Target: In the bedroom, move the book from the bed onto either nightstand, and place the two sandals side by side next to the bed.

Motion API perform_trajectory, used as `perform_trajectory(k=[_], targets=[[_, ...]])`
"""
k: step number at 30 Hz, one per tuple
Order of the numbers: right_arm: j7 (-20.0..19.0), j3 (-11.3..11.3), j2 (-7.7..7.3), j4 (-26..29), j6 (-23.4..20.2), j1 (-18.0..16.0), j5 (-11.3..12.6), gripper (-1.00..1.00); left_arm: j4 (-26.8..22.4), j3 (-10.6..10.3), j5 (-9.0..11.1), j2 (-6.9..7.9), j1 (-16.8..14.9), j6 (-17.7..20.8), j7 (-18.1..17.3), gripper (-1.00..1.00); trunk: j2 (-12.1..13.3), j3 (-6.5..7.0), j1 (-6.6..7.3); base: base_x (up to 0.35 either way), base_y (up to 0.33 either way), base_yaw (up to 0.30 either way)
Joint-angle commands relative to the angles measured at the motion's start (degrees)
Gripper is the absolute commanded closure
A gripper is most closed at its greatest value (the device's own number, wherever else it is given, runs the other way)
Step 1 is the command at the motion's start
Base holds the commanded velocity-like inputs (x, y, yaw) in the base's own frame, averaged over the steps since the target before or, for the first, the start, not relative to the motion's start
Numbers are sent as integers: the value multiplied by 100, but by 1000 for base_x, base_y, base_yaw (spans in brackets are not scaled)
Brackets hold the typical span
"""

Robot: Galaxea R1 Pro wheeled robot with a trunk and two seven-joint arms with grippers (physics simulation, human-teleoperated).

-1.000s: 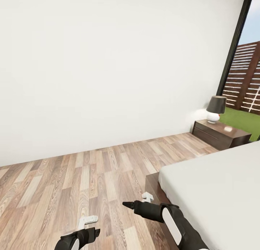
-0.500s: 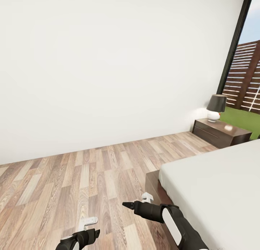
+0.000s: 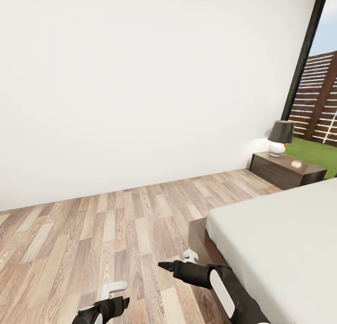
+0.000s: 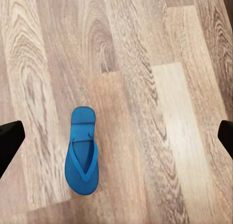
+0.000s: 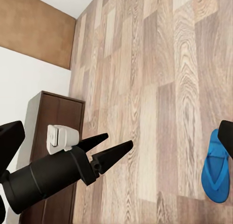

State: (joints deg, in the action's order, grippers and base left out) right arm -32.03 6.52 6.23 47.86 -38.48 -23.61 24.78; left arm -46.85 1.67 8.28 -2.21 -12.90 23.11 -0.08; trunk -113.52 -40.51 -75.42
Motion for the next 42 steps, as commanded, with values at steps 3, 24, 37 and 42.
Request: perform_trajectory(k=[3, 24, 37, 42], targets=[[4, -2, 1, 4, -33, -3, 27, -100, -9, 17, 51, -2, -2, 36, -1, -100, -125, -60, -66, 0, 0, 0], [4, -2, 1, 4, -35, -3, 34, -100, -20, 561, 18, 51, -2, 9, 48, -100, -967, -437, -527, 0, 0, 0], [5, -2, 1, 4, -37, -3, 33, -100, -18, 737, -3, 88, -2, -8, 53, -100, -1488, -671, -813, 0, 0, 0], [-4, -7, 1, 4, -37, -3, 35, -100, -17, 738, -4, 97, -2, -8, 52, -100, -1689, -761, -922, 0, 0, 0]])
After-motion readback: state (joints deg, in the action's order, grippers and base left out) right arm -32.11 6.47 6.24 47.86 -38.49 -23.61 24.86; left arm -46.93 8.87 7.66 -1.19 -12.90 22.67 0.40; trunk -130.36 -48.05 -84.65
